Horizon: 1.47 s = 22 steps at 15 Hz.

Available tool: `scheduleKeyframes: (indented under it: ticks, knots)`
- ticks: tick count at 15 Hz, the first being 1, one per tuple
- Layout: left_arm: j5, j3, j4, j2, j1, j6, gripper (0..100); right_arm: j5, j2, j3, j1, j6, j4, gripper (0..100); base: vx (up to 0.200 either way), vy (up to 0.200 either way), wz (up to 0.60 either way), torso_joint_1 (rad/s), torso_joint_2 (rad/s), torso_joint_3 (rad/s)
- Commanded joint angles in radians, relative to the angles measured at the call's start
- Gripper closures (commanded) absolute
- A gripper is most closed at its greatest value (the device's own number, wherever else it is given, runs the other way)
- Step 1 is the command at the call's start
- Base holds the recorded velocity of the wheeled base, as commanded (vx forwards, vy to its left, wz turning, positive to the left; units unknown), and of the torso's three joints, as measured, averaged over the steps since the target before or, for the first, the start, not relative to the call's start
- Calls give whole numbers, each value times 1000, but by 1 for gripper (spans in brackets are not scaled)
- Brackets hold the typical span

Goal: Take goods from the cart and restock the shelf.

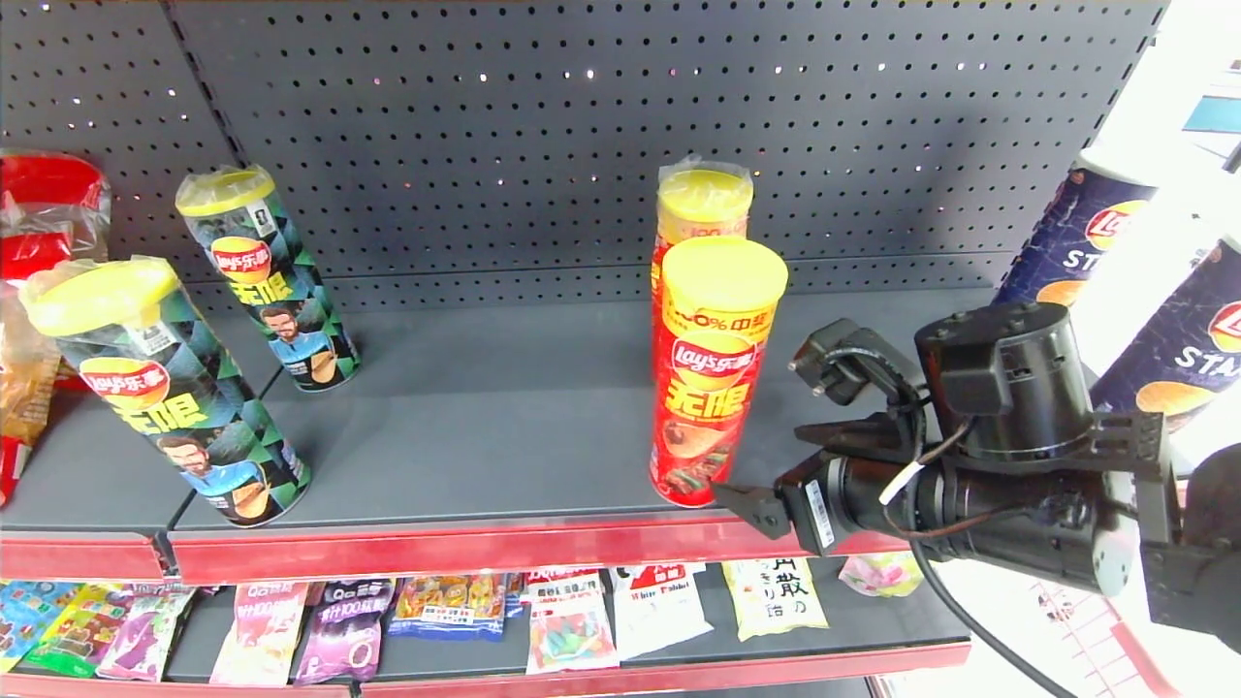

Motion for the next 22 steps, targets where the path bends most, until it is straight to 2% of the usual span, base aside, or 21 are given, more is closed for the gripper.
scheduleKeyframes:
  ticks: [1, 6, 11, 14, 22]
  knots:
    - [0, 1, 0, 1, 0, 0, 0, -1, 7, -5, -10, 0, -1, 0, 0, 0, 0, 0, 0, 0]
    - [0, 1, 0, 1, 0, 0, 0, -2, 5, 0, -27, 0, 0, 0, 0, 0, 0, 0, 0, 0]
    - [0, -1, 0, 1, 0, 0, 0, -18, -13, 0, -112, -43, 3, 0, 0, 0, 0, 0, 0, 0]
    - [0, -1, 0, 1, 0, 0, 0, -59, 16, -7, -114, -54, 0, 0, 0, 0, 0, 0, 0, 0]
    - [0, 1, 0, 1, 0, 0, 0, -59, 53, -42, -79, -54, 0, 0, 0, 0, 0, 0, 0, 0]
